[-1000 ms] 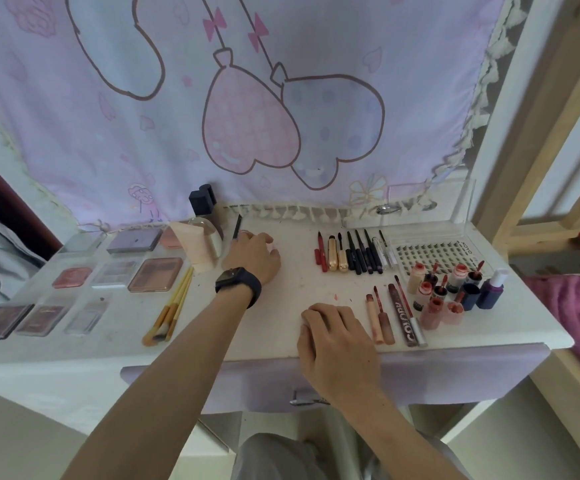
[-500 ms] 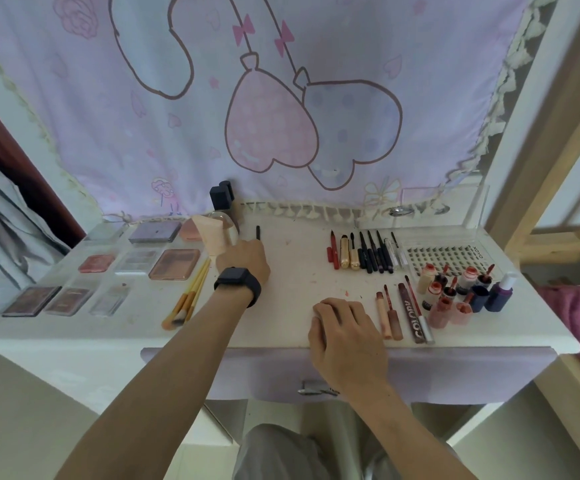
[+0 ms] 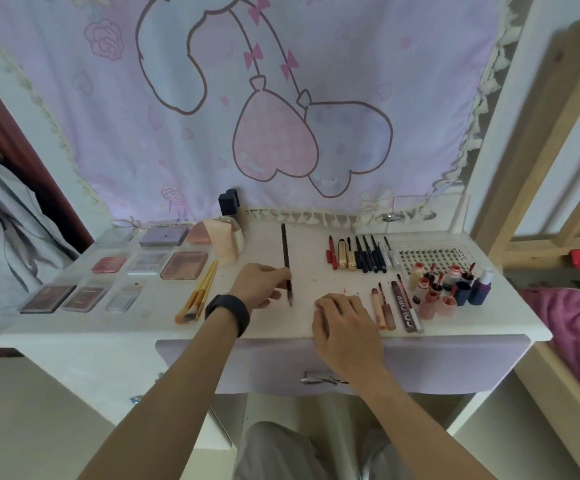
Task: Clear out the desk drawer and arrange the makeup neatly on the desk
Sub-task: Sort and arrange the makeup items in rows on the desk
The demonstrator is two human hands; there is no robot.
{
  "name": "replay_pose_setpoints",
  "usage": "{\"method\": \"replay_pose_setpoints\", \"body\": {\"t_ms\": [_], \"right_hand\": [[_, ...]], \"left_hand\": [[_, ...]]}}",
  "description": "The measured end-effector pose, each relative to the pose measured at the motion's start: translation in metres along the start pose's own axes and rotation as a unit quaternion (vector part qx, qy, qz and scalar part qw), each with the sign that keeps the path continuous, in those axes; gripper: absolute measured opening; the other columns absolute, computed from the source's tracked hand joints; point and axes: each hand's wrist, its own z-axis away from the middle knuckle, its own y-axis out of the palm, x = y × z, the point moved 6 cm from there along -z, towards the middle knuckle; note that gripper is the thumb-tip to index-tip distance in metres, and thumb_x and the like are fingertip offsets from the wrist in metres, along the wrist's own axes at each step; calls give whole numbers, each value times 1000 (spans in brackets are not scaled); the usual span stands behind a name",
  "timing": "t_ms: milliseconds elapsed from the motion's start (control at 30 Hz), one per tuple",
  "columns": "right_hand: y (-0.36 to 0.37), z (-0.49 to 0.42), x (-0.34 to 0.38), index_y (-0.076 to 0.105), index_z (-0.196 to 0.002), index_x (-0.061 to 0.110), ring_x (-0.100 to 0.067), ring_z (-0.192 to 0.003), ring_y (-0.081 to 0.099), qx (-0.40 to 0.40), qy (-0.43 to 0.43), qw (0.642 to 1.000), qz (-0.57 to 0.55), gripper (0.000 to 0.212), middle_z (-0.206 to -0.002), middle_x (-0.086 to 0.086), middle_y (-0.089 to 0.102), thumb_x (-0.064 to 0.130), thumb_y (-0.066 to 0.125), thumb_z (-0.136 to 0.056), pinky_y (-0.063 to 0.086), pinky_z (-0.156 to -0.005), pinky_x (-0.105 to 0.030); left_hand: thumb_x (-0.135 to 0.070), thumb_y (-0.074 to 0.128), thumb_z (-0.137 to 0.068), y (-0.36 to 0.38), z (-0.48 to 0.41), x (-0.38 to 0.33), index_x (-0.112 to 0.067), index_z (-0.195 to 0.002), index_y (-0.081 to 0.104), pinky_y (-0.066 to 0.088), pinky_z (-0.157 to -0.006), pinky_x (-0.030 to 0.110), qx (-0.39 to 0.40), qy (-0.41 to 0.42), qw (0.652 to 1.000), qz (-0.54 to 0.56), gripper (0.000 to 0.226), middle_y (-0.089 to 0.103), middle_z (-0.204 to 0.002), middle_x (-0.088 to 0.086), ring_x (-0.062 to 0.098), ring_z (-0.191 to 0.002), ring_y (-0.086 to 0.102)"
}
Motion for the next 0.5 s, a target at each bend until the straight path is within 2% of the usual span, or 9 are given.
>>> {"method": "replay_pose_setpoints", "body": {"t_ms": [100, 167, 200, 233, 267, 333, 433, 500], "right_hand": [[-3, -2, -1, 72, -106, 12, -20, -96, 59, 31, 14, 999, -31, 16, -106, 1, 70, 19, 60, -97, 54, -81, -33], [-8, -6, -4, 71, -110, 13, -14, -94, 57, 60, 58, 992, -94, 20, -103, 2, 69, 20, 54, -101, 48, -81, -26], [-14, -8, -6, 70, -110, 17, -8, -88, 57, 63, 103, 981, -150, 20, -97, 4, 68, 22, 51, -103, 45, -76, -18], [-21, -8, -9, 68, -107, 21, -2, -77, 57, 53, 153, 962, -218, 20, -88, 5, 67, 25, 49, -105, 42, -68, -12], [-30, -7, -12, 67, -103, 25, -3, -69, 57, 26, 198, 938, -284, 20, -80, 5, 66, 29, 48, -105, 42, -62, -9], [-45, -1, -17, 69, -94, 25, -6, -64, 60, -19, 272, 882, -385, 30, -77, 3, 69, 39, 44, -105, 45, -58, -11], [-52, 14, -17, 72, -89, 14, -12, -58, 57, 12, 348, 780, -521, 46, -73, 0, 68, 40, 39, -108, 41, -51, -22], [-57, 23, -15, 73, -81, 13, -13, -53, 53, 32, 365, 736, -570, 54, -67, -1, 64, 43, 37, -108, 37, -48, -23]], "left_hand": [[-40, 69, -89, 6, 28, -4, -28, -95, 71, 46, -63, 23, -9, 60, 993, 104, 14, 76, -83, -14, 3, -72, 65], [-38, 70, -89, 9, 44, -4, -27, -97, 72, 46, -66, 26, -16, 83, 983, 164, 14, 77, -87, -14, -1, -68, 64], [-37, 70, -90, 10, 51, -3, -26, -98, 72, 47, -67, 27, -21, 88, 978, 188, 14, 77, -89, -12, 0, -70, 64], [-36, 70, -90, 12, 58, -3, -26, -99, 73, 47, -67, 27, -25, 93, 974, 205, 14, 77, -90, -11, 3, -72, 64], [-36, 70, -91, 14, 63, -3, -25, -101, 73, 48, -67, 27, -26, 98, 971, 216, 15, 77, -92, -10, 4, -73, 63], [-36, 70, -91, 18, 73, -1, -23, -104, 72, 48, -67, 26, -26, 104, 966, 235, 18, 77, -93, -10, 3, -73, 62], [-32, 70, -91, 25, 84, 1, -21, -105, 71, 48, -66, 25, -27, 104, 957, 268, 18, 78, -94, -6, 5, -73, 62], [-29, 71, -90, 30, 89, 1, -21, -103, 71, 47, -65, 26, -23, 108, 954, 278, 15, 78, -93, -4, 6, -72, 62]]}}
